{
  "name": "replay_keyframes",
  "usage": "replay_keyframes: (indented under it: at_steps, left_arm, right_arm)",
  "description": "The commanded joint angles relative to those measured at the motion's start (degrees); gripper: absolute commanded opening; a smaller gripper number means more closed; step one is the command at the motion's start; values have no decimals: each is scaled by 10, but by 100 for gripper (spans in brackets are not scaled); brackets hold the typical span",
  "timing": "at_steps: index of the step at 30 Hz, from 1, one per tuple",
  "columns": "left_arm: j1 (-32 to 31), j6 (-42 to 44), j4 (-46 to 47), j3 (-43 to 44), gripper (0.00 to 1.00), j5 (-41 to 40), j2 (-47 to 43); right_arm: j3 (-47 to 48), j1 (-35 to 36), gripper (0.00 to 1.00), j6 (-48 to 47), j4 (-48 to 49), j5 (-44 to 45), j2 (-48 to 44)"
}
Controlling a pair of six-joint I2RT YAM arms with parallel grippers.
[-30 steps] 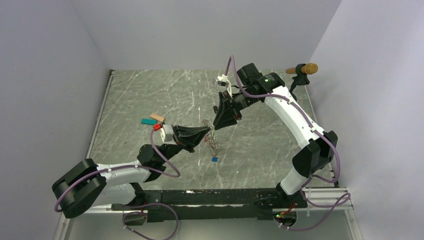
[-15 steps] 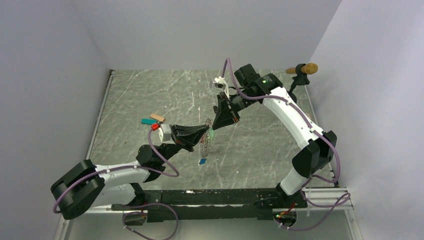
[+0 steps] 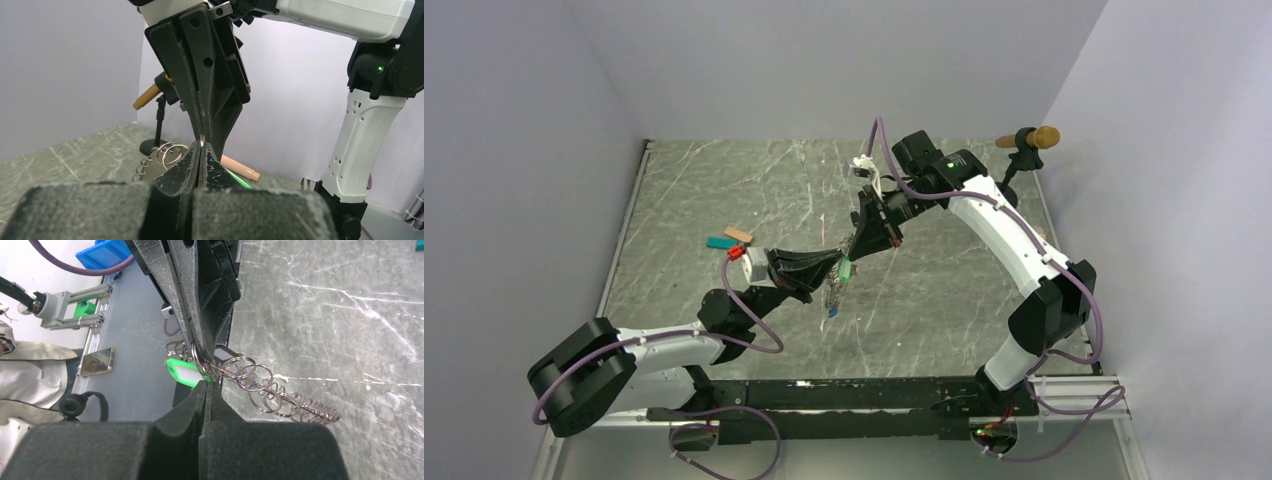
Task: Put the keys on the keyring
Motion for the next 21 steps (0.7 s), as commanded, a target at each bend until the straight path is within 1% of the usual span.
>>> replay_keyframes:
  at_steps: [1,12,13,16,21]
  left_arm:
    - [1,-8,112,29,0,4,3]
    - [1,-9,112,34,0,8,2]
    - [1,-10,112,33,0,8,2]
    - [0,-7,105,30,0,11,-2]
    - [3,-1,75,22,0,24,-20]
  right_arm:
    - [-14,8,0,19,30,-30,-14]
    - [-46,12,0,68,84,-54,-16]
    - [-44,12,2,65,81,-53,-17]
    - [-35,12,15,39,61,-40,-24]
    - [-13,9,27,-18,14,-9,-49]
